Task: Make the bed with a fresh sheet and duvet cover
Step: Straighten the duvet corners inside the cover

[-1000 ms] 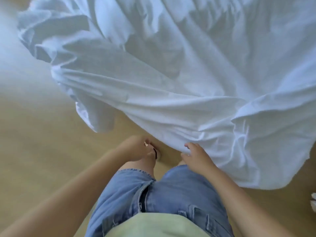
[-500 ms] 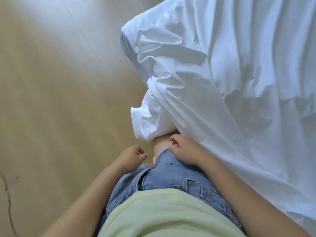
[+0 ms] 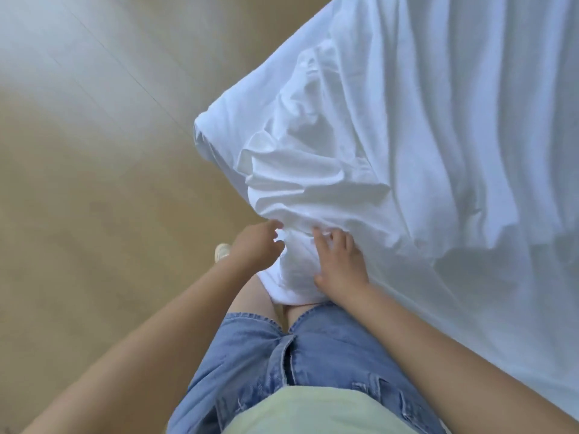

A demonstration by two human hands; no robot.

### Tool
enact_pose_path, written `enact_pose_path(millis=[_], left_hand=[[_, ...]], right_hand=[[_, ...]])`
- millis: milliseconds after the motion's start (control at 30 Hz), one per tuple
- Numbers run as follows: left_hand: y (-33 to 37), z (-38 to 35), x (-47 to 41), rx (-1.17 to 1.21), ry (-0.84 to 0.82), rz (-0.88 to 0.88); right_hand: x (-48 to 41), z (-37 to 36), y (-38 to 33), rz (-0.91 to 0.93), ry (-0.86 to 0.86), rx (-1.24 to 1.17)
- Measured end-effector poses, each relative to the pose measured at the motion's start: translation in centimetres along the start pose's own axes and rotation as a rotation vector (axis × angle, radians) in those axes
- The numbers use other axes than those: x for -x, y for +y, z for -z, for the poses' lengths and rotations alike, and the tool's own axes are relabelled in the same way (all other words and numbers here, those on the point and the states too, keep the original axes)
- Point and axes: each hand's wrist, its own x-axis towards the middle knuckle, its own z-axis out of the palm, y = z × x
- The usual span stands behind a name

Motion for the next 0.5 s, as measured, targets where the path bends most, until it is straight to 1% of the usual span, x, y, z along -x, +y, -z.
enact_pose_path(millis=[33, 100, 133, 167, 267, 300, 333, 400, 433, 500], left_hand=[[0.6, 0.1, -1.4, -0.056, 0.001, -0.069], [1.6, 0.0, -3.8, -0.186, -0.012, -0.206], [1.8, -0.2, -4.6, -0.245, -0.035, -0.263], [2.0, -0.5, -5.2, -0.303, -0.061, -0.318], [2.4, -0.5, -6.6, -0.457, -0.092, -0.463], [2.8, -0.3, -7.1, -0.481, -0.08, -0.513], [3.5, -0.2, -7.3, -0.469, -0.069, -0.565], [5.7, 0.2, -7.6, -0.308, -0.033, -0.657], [6.9, 0.6, -7.7, -0.19, -0.025, -0.697], [9.5, 1.9, -7.6, 0.004, -0.016, -0.755]], right_hand=[[-0.7, 0.0, -0.4, -0.042, -0.019, 0.049], [-1.8, 0.3, -0.7, -0.134, -0.002, 0.02], [-2.0, 0.8, -0.7, -0.161, -0.02, -0.006], [-2.3, 1.3, -0.6, -0.19, -0.027, -0.077], [-2.7, 3.7, -0.1, -0.331, 0.045, -0.375], [-2.5, 5.0, -0.1, -0.384, 0.125, -0.515], [-2.1, 6.2, 0.1, -0.428, 0.207, -0.648], [-1.0, 9.0, 0.5, -0.493, 0.384, -0.881], [-0.4, 10.2, 0.9, -0.519, 0.467, -0.928], [0.5, 12.0, 2.0, -0.613, 0.617, -0.929]])
